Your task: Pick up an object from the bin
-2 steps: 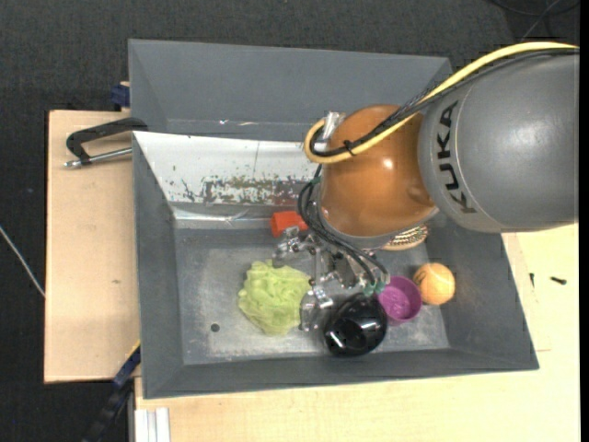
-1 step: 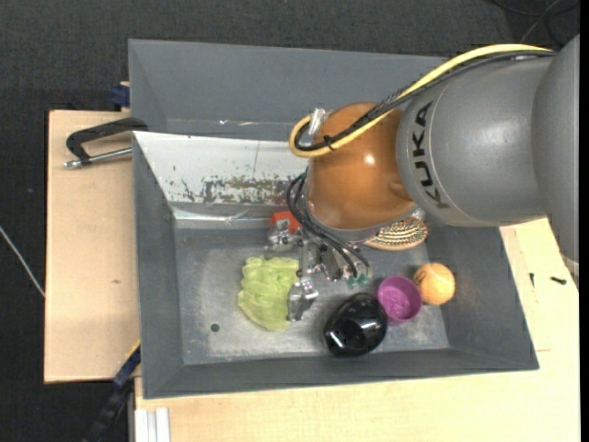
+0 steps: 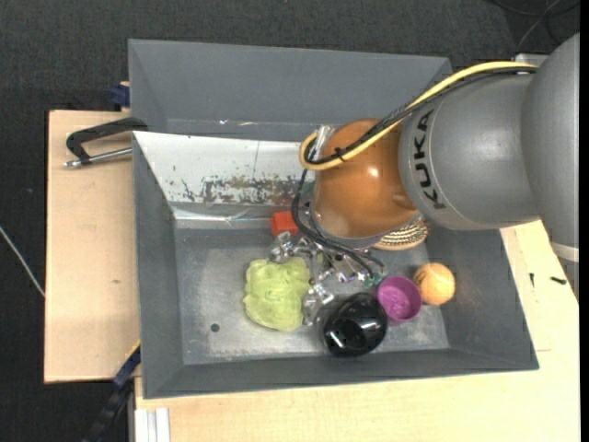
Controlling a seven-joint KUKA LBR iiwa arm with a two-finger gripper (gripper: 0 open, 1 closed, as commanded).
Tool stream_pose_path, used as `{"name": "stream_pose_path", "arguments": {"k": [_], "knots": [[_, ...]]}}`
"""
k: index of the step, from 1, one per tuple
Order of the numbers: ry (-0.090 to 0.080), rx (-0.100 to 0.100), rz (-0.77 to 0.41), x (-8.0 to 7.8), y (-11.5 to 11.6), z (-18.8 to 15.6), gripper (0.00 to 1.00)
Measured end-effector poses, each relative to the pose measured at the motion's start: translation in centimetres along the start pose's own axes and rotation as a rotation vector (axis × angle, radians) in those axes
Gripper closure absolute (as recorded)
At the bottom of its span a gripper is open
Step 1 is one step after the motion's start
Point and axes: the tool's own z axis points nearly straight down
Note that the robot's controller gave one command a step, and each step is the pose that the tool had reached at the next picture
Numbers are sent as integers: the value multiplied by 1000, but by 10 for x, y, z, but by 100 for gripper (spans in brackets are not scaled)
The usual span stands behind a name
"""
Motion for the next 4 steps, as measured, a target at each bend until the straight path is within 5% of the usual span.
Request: {"name": "stream_pose_path", "arguments": {"k": [1,4], "knots": [[-1,0,43,-45,26,20,100],[1,-1,44,-44,27,14,100]]}}
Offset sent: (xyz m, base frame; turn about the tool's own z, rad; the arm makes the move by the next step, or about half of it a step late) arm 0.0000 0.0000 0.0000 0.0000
